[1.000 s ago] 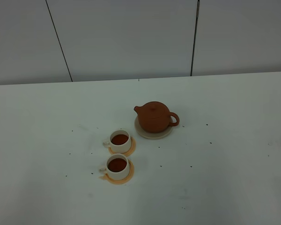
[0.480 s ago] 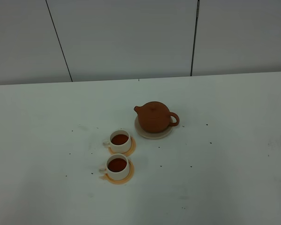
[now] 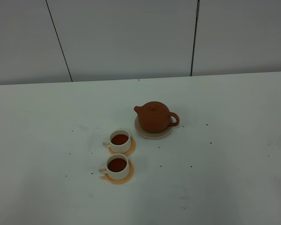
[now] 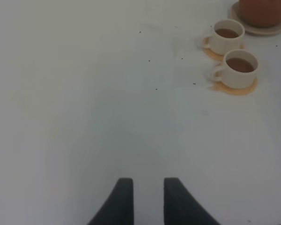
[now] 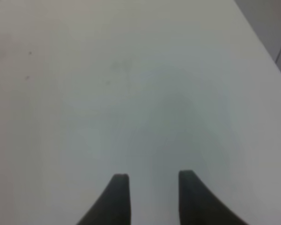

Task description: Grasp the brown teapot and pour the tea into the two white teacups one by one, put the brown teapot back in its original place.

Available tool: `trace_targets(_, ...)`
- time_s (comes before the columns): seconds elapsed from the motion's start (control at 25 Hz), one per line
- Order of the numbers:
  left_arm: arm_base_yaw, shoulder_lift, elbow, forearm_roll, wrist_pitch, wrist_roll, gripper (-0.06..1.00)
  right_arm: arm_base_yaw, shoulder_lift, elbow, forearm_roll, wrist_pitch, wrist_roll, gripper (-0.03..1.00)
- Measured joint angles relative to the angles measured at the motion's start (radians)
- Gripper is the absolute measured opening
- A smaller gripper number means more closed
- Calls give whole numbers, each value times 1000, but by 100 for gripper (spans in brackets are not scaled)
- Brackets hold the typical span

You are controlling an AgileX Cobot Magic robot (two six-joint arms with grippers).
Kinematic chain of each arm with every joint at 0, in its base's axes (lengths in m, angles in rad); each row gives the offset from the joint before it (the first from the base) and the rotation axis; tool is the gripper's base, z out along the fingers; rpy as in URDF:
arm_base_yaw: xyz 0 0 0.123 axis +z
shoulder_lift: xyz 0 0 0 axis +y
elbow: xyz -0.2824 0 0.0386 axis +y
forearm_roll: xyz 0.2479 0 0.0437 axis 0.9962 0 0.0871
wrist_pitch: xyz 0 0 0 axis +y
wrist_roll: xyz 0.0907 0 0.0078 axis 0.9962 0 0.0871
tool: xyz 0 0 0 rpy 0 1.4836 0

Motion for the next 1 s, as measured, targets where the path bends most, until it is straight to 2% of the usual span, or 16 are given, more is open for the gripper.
trace_targets(1.0, 0, 0, 0, 0, 0, 0, 23, 0, 0, 0, -7, -4, 12, 25)
